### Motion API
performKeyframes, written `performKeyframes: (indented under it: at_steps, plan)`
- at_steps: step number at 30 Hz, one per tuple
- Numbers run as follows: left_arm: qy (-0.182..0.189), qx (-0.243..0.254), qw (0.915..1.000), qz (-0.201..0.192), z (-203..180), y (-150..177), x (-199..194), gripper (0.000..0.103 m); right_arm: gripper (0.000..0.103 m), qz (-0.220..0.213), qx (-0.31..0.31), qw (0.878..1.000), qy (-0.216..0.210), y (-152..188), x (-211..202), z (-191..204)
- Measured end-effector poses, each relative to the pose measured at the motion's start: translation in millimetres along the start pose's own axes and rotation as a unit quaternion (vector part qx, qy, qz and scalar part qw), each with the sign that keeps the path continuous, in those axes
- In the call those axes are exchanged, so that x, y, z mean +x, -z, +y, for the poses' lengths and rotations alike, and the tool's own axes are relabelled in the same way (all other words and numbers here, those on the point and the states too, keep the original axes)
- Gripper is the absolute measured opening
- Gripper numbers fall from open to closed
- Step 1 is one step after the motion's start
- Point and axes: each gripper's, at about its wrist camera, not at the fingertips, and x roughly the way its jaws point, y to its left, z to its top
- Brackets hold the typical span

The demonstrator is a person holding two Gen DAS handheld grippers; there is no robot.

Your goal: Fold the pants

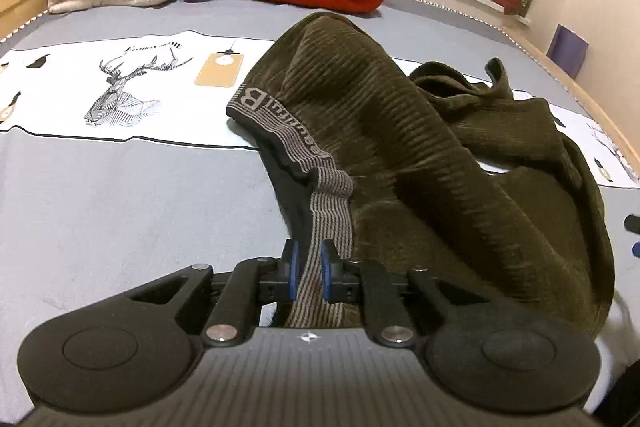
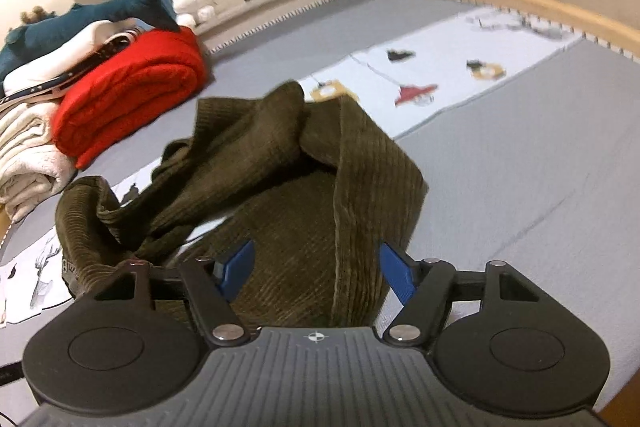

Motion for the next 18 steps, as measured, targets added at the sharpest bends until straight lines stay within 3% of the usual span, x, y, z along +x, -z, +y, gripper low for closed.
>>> performKeyframes:
  at_steps: [1, 3, 5, 9, 15, 18]
  plan:
    - [-0.002, -0.002, 1.0, 0.009, 1.0, 0.6, 5.2, 0.018, 0.072, 0.005, 0.002, 1.0, 0.003, 0.2, 5.8, -0.5]
    - [-0.007, -0.01, 0.9996, 0.026, 2.3, 2.7, 12.7, 0.038, 0.072, 0.016, 0.006, 1.0, 0.007, 0.6, 15.5, -1.9]
    - [-0.001, -0.02, 0.9992, 0.034, 3.2, 3.9, 16.3, 0.051, 0.072, 0.03, 0.008, 0.999, 0.012, 2.3, 27.5, -1.9]
    - [0.002, -0.01, 0.9994, 0.033, -0.6, 6.7, 19.6, 0.068, 0.072, 0.056, 0.01, 0.998, 0.026, 5.1, 47.4, -2.9]
    - [0.004, -0.007, 0.9989, 0.045, -5.7, 8.0, 32.1, 0.072, 0.072, 0.074, -0.002, 0.996, 0.043, 10.2, 59.5, -0.4]
    - [0.006, -0.006, 0.9984, 0.056, -6.4, 8.6, 41.7, 0.073, 0.055, 0.076, -0.009, 0.995, 0.056, 12.0, 61.1, -0.2]
